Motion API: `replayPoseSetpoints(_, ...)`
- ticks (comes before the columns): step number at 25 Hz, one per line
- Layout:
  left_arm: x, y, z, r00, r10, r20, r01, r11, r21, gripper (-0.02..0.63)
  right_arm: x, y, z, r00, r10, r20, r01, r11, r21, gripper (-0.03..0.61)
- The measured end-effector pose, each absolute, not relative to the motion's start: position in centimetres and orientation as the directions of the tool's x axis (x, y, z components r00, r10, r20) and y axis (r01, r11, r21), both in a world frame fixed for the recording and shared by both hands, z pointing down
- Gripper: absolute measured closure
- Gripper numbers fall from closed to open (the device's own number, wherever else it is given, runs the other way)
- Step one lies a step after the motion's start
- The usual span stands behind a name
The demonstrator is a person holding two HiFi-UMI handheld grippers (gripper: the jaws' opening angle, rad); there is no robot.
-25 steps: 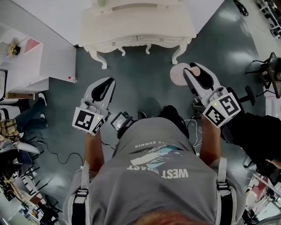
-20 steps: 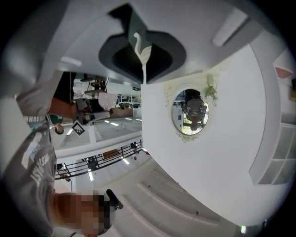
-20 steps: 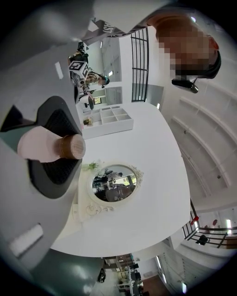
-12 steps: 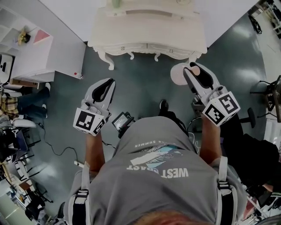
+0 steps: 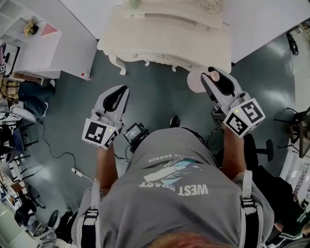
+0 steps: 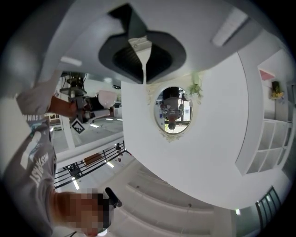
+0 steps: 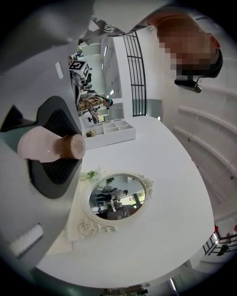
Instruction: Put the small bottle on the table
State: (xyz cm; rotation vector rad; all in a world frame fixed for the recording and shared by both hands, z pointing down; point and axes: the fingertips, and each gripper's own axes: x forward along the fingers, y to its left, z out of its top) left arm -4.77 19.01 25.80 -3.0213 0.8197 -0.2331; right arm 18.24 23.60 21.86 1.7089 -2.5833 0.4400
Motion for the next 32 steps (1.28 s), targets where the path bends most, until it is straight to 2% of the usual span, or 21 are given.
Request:
replayPoseSetpoints(15, 0.1, 16.1, 27.1, 0.780, -0.600, 0.176, -0.603, -0.797, -0.045, 0.595, 23.1, 16.7, 22.8, -0.529, -0.835, 0.152, -0.840, 0.489, -0.236, 0.439)
replayPoseSetpoints(21, -0.5, 12.1, 28.4, 0.795, -0.571, 0.207, -0.581, -0.814, -0.013, 0.594, 23.0, 13.5, 24.1, -0.494, -0.848, 0.192, -0.859, 0.442, -0.258, 0.439)
replayPoseSetpoints(32, 0.0, 1.3, 26.5, 0.885, -0.429, 0.182, -0.428, -0.903, -0.045, 0.594, 22.4, 7.0, 22.8, -0.350, -0.919, 0.180, -0.920, 0.300, -0.254, 0.439)
